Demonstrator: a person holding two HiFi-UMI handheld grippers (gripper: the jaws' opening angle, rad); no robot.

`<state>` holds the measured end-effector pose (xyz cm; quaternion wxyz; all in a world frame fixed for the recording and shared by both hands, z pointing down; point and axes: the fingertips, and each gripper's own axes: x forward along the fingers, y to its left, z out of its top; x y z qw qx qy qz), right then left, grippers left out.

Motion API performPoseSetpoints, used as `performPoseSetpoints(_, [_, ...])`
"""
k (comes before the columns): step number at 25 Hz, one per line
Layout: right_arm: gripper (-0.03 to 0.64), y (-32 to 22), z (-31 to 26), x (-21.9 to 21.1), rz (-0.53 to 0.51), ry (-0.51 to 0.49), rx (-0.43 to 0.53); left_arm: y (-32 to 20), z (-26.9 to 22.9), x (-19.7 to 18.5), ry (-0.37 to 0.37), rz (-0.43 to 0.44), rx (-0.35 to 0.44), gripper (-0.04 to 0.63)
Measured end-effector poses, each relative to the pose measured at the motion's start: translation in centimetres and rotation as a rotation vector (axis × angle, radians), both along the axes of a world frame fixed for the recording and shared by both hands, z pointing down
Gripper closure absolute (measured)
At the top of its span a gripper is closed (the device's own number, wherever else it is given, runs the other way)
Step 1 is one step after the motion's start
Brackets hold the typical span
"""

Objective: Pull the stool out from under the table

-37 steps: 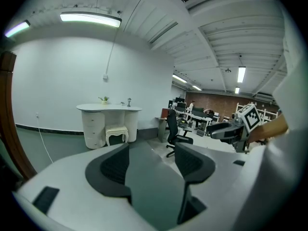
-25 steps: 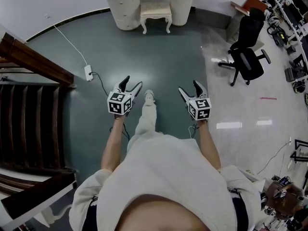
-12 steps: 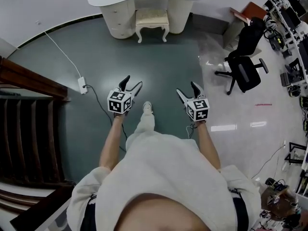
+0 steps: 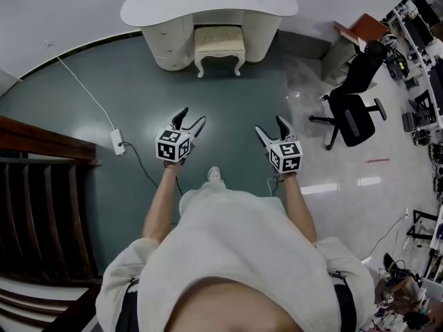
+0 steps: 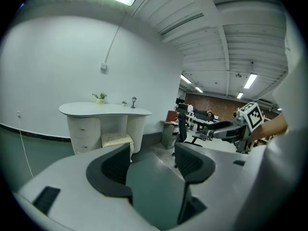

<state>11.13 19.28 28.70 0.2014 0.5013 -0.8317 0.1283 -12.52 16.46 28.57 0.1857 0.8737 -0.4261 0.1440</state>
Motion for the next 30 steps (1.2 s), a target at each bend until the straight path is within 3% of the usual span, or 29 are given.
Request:
performPoseSetpoints(8, [0.302,-8.7,0.0,0.0,0.038,-0.016,0.002,-9.2,-0.1,-0.6,-0.011,0.022,-0.001,0.321])
performPoseSetpoints(21, [0.301,-15.6,2.8,0.6,0.053,-0.017,-0.038,-16.0,2.2,-0.7,-0.035,0.018,-0.036,0.321])
performPoseSetpoints(30, [0.295,-25.5,4.8,2.6,0.020,-0.022,-0.074,-24.4,4.4,1.3,-0.053,-0.005,-0.093,0.321])
